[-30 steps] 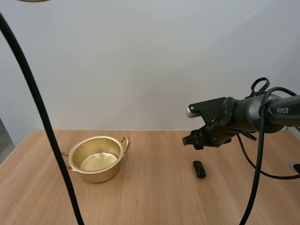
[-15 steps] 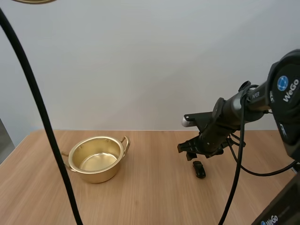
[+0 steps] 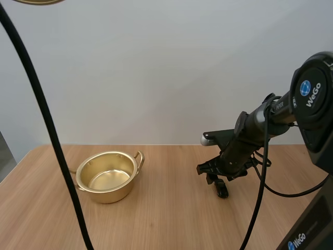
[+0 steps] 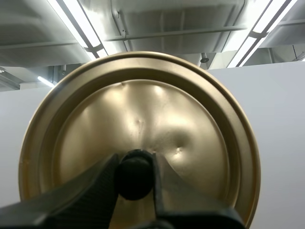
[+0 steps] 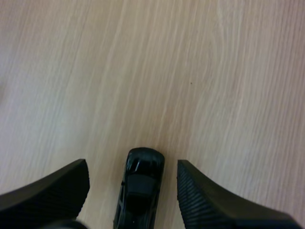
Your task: Open the pot, put the car inside, and close it
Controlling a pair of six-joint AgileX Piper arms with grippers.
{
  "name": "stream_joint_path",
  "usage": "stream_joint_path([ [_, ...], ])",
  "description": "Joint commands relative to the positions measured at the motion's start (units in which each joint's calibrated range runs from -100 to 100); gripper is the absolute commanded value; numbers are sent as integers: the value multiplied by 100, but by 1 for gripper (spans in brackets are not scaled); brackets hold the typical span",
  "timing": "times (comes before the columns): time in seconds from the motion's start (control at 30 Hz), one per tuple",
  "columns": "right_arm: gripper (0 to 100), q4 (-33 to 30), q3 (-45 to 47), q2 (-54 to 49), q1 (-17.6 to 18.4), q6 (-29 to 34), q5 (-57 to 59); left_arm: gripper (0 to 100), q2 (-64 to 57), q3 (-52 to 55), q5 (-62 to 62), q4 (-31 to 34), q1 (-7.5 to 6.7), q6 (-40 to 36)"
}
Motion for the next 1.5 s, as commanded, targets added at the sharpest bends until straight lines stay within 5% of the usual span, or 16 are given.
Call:
stream_joint_path([
  [0.0, 89, 1, -6, -1, -1, 2, -9, 0, 2, -3, -32, 2, 5, 1],
  [0.4, 85, -9, -6, 344, -1, -80, 164, 0, 2, -3, -126, 2, 5, 1],
  [0.53, 54, -38, -6, 344, -1, -90, 164, 0, 2, -3, -126, 2, 5, 1],
  [0.67, 2, -38, -6, 344, -1, -283, 164, 0, 2, -3, -126, 2, 5, 1],
  [1.03, 0, 375, -508, 61, -1, -599, 466, 0, 2, -3, -124, 13, 5, 39],
  [1.3, 0, 2383, -1611, -1186, -1, -1929, 1736, 0, 2, -3, 594, 10, 5, 187],
  [1.47, 0, 4223, -2382, -1547, -1, -3281, 4107, 0, 2, -271, 656, -1, 5, 187],
])
